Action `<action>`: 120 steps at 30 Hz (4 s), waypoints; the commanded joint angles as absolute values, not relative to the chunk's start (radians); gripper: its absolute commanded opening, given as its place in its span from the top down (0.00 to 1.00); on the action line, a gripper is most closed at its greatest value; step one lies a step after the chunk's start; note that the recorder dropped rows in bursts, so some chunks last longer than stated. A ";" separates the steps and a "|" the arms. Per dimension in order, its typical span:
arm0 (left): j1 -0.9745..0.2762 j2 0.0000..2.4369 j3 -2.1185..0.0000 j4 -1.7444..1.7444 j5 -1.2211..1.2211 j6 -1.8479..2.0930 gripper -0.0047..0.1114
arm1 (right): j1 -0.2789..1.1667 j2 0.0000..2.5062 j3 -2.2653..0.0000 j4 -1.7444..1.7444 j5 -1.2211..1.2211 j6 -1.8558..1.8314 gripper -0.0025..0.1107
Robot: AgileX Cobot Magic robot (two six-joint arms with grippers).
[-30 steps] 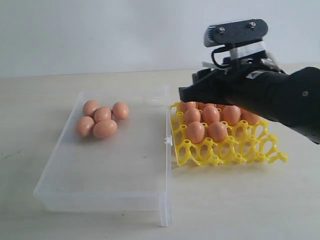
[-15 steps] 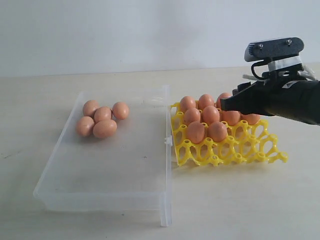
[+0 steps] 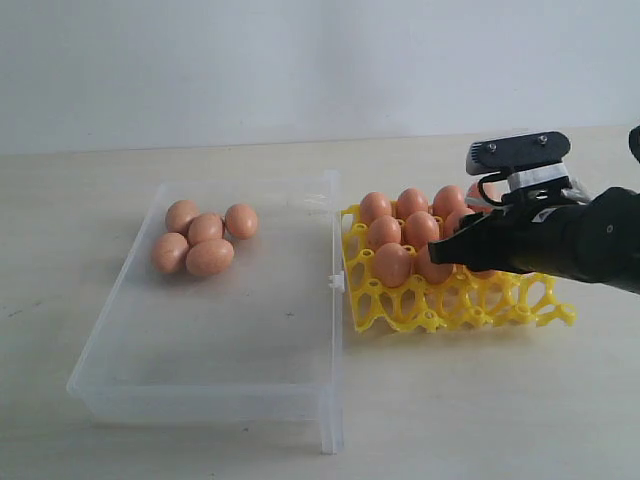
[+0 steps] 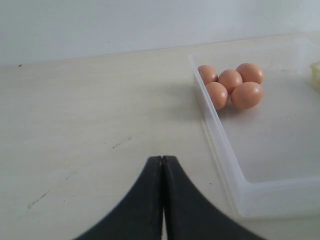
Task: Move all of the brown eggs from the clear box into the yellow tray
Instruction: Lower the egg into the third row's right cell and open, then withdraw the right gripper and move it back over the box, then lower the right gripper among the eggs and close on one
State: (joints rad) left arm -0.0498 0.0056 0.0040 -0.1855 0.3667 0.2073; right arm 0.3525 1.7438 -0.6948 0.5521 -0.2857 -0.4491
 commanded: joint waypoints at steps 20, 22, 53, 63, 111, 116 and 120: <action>-0.049 0.000 0.000 -0.186 0.357 0.206 0.96 | 0.349 1.761 -0.705 0.508 -0.396 -0.396 0.98; -0.049 0.000 0.000 -0.186 0.357 0.206 0.96 | 0.349 1.770 -0.705 0.496 -0.396 -0.396 0.98; -0.049 0.000 0.000 -0.186 0.357 0.206 0.96 | 0.481 1.714 -1.213 0.486 0.535 -0.363 0.70; -0.049 0.000 0.000 -0.186 0.357 0.206 0.96 | 0.647 2.114 -1.682 0.469 0.700 -0.258 0.57; -0.049 0.000 0.000 -0.186 0.357 0.206 0.96 | 0.609 2.510 -2.064 0.643 0.737 0.097 0.47; -0.049 0.000 0.000 -0.186 0.357 0.206 0.96 | 0.609 2.510 -2.064 0.644 0.725 0.097 0.47; -0.049 0.000 0.000 -0.186 0.357 0.206 0.96 | 0.609 2.519 -2.064 0.648 0.728 0.097 0.47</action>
